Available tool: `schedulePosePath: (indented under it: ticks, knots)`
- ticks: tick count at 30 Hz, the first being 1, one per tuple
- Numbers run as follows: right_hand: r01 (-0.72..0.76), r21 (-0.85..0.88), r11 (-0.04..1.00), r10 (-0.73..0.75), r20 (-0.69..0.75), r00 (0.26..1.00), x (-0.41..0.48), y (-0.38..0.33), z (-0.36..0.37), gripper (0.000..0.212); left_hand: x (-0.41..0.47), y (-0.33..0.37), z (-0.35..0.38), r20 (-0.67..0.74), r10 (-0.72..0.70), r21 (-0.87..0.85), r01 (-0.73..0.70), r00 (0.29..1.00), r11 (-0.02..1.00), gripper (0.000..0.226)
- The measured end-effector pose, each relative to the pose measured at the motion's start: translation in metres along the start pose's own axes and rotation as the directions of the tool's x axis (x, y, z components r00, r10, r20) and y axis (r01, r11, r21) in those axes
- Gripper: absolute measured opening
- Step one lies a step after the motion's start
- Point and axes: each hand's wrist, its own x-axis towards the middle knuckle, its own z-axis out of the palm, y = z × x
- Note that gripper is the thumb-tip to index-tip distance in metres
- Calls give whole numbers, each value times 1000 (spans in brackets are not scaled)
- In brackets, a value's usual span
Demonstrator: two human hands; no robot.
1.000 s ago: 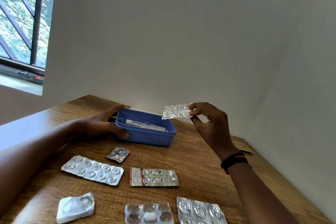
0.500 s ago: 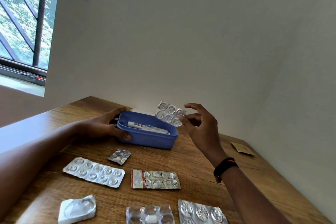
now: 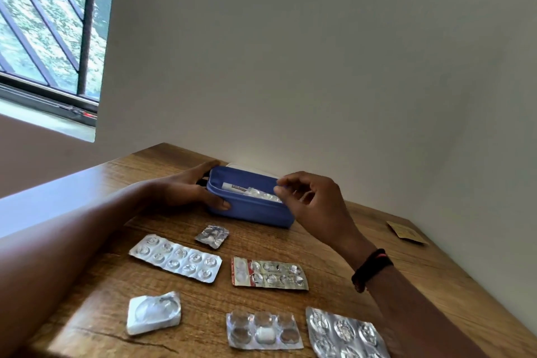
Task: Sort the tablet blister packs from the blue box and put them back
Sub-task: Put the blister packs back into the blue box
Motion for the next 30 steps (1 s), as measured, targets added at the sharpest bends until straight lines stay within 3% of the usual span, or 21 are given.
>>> schedulePosePath:
  ticks: [2,5,9,12,15,21,26,30]
  knots:
    - [62,76,995,-75,186,980,-8,-18,8,13,-1,2,1,-9,1,0,-1,1000,1000,102]
    - [61,166,984,-132,463,876,-18,-34,22,24,0,3,1,-18,7,6,-7,1000,1000,96]
    - [115,-13,993,-80,637,767,-18,-29,25,29,1,2,1,-17,-6,5,6,1000,1000,97]
    - [104,-127,986,4,653,757,-13,-21,13,27,0,2,1,-15,-17,-16,17,1000,1000,105]
    - [67,-217,974,79,600,796,-8,-14,-3,22,1,2,1,-2,-30,-15,30,1000,999,110]
    - [-38,-449,893,312,556,770,0,-4,-23,44,0,1,0,12,-29,7,29,1000,1000,110]
    - [-144,-504,852,433,522,734,1,4,-38,30,2,0,0,13,-29,13,29,999,999,111]
    - [-275,-483,831,517,490,702,4,12,-45,48,3,0,0,6,-27,18,27,1000,999,111]
